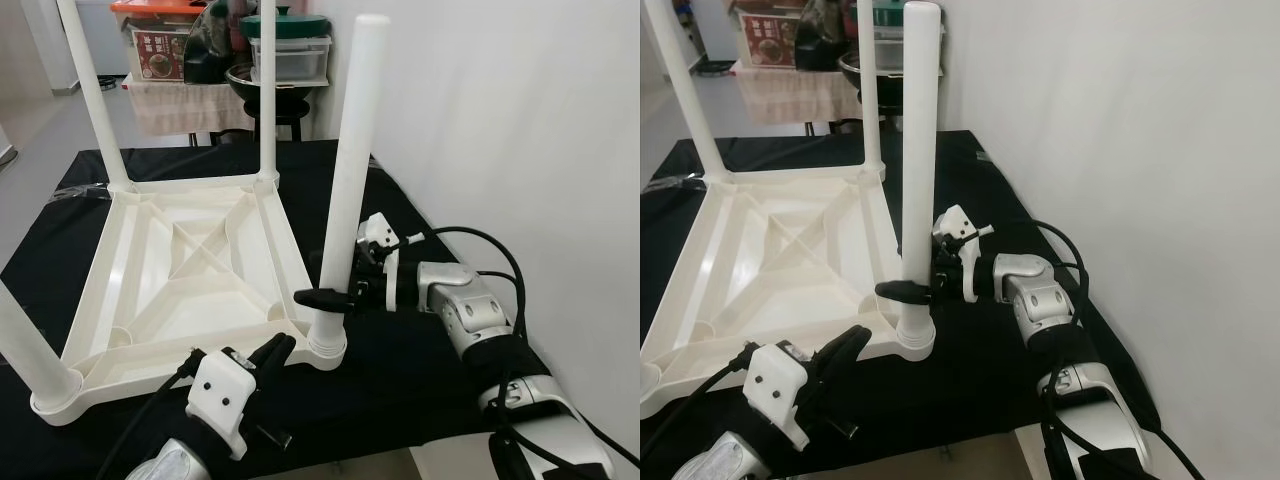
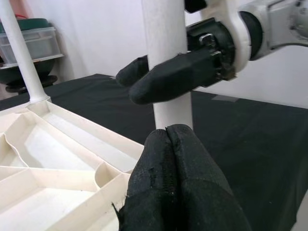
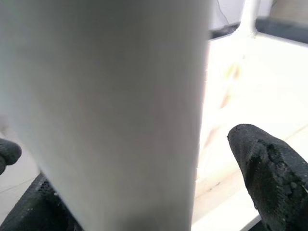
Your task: Building children table
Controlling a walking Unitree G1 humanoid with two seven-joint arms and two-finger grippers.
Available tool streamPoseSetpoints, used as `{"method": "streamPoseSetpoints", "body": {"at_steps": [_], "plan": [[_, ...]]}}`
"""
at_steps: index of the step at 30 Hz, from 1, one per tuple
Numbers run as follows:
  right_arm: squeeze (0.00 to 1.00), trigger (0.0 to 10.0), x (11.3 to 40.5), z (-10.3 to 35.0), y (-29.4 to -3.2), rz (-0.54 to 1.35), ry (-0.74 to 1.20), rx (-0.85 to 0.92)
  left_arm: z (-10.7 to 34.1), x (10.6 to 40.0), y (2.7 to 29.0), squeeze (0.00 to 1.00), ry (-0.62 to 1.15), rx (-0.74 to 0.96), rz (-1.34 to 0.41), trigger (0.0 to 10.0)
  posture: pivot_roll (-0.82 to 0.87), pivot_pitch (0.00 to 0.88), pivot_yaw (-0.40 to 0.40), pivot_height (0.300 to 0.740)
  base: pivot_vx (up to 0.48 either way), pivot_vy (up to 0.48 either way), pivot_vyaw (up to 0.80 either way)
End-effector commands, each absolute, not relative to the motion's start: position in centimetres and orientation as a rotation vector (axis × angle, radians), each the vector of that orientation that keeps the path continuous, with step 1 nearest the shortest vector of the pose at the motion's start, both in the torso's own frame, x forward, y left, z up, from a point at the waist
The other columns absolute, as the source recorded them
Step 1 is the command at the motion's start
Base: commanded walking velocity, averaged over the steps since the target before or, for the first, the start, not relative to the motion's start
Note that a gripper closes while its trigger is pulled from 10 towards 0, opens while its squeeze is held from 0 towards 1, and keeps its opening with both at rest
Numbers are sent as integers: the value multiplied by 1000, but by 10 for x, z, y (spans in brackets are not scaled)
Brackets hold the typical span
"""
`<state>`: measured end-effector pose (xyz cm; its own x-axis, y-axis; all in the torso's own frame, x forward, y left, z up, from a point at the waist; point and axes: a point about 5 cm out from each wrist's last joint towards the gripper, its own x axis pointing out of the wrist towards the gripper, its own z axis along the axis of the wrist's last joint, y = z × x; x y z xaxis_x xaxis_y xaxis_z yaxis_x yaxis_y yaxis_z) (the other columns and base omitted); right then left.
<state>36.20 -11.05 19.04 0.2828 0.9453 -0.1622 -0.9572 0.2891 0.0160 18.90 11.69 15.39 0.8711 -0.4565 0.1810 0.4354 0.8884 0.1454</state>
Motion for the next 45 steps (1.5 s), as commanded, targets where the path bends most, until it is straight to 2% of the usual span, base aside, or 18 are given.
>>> {"method": "streamPoseSetpoints", "body": {"at_steps": [1, 3, 4, 10, 16, 21, 23, 26, 27, 28, 29, 31, 32, 34, 35, 36, 42, 45], "plan": [[0, 10000, 364, 188, -111, 1293, 183, -90, 153, 186, 117, 0, -201, 91, -466, 10000, 116, 9, -87, 740, 0, 0, 0], [0, 9843, 365, 187, -113, 1299, 201, -70, 153, 186, 117, 0, -199, 85, -467, 10000, 116, 9, -87, 740, 0, 0, 0], [0, 0, 366, 182, -121, 1285, 244, -48, 152, 185, 117, 0, -196, 78, -470, 10000, 115, 10, -87, 740, 0, 0, 0], [0, 0, 368, 185, -129, 1266, 235, -20, 153, 184, 116, 0, -195, 73, -472, 10000, 111, 16, -91, 740, 0, 0, 0], [0, 0, 369, 197, -137, 1330, 146, 27, 154, 184, 115, 0, -198, 67, -472, 10000, 100, 22, -88, 740, 0, 0, 0], [0, 0, 365, 201, -145, 1345, 67, -23, 155, 183, 116, 0, -201, 64, -472, 10000, 90, 30, -80, 740, 0, 0, 0], [0, 0, 362, 203, -146, 1294, 17, -48, 155, 183, 117, 0, -202, 63, -472, 10000, 81, 36, -75, 740, 0, 0, 0], [0, 0, 351, 196, -131, 1182, -12, -35, 156, 183, 119, 0, -204, 61, -473, 10000, 73, 39, -74, 740, 0, 0, 0], [0, 0, 347, 185, -116, 1078, 1, -73, 156, 183, 120, 0, -204, 61, -474, 10000, 67, 42, -69, 740, 0, 0, 0], [0, 0, 347, 185, -116, 1078, 1, -73, 156, 183, 120, 0, -204, 61, -474, 10000, 67, 42, -69, 740, 0, 0, 0], [0, 0, 342, 165, -97, 872, 60, -67, 156, 183, 121, 0, -204, 61, -473, 10000, 52, 45, -57, 740, 0, 0, 0], [0, 0, 342, 165, -97, 872, 60, -67, 156, 183, 121, 0, -204, 61, -473, 10000, 52, 45, -57, 740, 0, 0, 0], [0, 0, 329, 147, -80, 708, 107, -47, 157, 184, 122, 0, -204, 62, -473, 10000, 52, 45, -57, 740, 0, 0, 0], [0, 0, 329, 147, -80, 708, 107, -47, 157, 184, 122, 0, -204, 62, -473, 10000, 52, 45, -57, 740, 0, 0, 0], [0, 0, 311, 136, -54, 735, 113, -141, 156, 185, 123, 0, -202, 62, -474, 10000, 46, 36, -47, 740, 0, 0, 0], [0, 0, 311, 134, -50, 722, 117, -116, 155, 186, 122, 0, -200, 60, -478, 10000, 48, 19, -57, 740, 0, 0, 0], [0, 0, 326, 137, -62, 671, 118, -38, 153, 188, 119, 0, -203, 58, -481, 10000, 43, 10, -64, 740, 0, 0, 0], [0, 0, 324, 139, -63, 651, 118, -53, 153, 189, 118, 0, -207, 60, -476, 10000, 44, 4, -67, 740, 0, 0, 0]]}}
